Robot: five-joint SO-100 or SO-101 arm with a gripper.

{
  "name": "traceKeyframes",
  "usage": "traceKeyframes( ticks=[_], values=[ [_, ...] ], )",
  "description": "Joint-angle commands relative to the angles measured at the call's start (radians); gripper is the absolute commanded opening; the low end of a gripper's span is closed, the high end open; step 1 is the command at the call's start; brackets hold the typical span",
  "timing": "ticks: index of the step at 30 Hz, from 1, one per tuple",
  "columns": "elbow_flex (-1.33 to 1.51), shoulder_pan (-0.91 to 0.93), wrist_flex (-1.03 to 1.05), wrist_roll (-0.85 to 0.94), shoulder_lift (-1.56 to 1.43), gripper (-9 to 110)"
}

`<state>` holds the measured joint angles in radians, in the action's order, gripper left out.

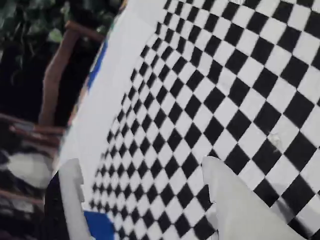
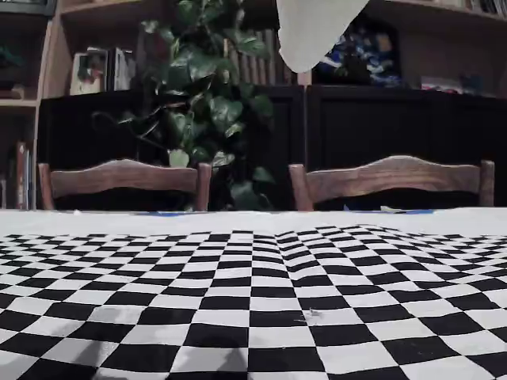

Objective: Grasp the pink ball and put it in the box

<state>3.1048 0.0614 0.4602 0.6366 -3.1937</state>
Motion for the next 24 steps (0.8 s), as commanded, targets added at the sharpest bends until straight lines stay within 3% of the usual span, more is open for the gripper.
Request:
traceKeyframes(
  ticks=[1,5,13,24],
  values=[
    [0.008,0.008,-0.017,0.319,0.009,29],
    [0.008,0.021,-0.055,0.614,0.011,29],
    [0.008,0.023,-0.176,0.920,0.011,29],
    [0.008,0.026,-0.279,1.043,0.037,29]
  ],
)
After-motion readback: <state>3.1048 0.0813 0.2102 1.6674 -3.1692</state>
